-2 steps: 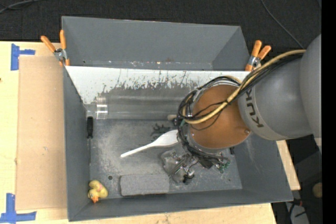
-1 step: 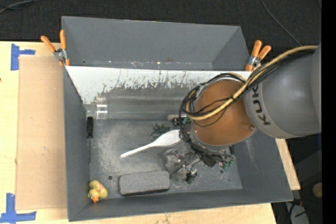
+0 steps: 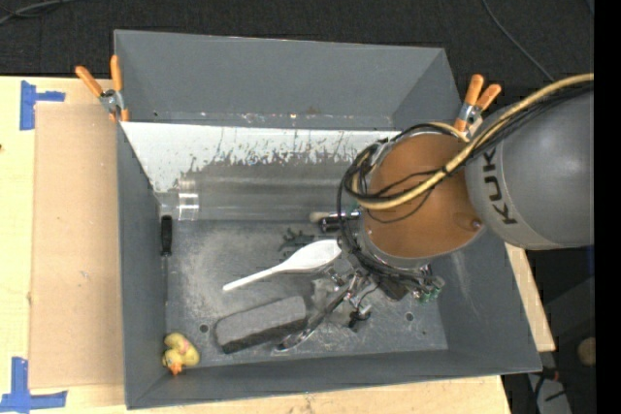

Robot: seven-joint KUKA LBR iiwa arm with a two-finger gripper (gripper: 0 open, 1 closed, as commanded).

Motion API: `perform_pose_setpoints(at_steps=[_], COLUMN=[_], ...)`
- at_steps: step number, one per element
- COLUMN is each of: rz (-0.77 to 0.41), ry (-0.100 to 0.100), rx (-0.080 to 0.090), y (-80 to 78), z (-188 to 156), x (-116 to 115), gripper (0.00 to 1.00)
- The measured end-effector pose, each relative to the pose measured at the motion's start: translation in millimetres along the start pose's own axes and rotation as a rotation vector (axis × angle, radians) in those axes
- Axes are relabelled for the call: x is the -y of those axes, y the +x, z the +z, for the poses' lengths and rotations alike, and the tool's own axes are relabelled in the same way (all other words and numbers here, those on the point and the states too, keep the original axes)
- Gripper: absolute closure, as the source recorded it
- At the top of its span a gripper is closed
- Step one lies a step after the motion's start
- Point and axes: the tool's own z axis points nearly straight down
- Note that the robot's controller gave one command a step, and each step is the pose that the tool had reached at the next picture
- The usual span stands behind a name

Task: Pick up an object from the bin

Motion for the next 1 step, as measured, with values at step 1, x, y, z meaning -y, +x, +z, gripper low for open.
perform_pose_setpoints(at_steps=[1], rz=[0.003], ry=[-0.001], rx=[0.000], y=[0.0], z=[-35.8], x=[-1.1], gripper=[1.00])
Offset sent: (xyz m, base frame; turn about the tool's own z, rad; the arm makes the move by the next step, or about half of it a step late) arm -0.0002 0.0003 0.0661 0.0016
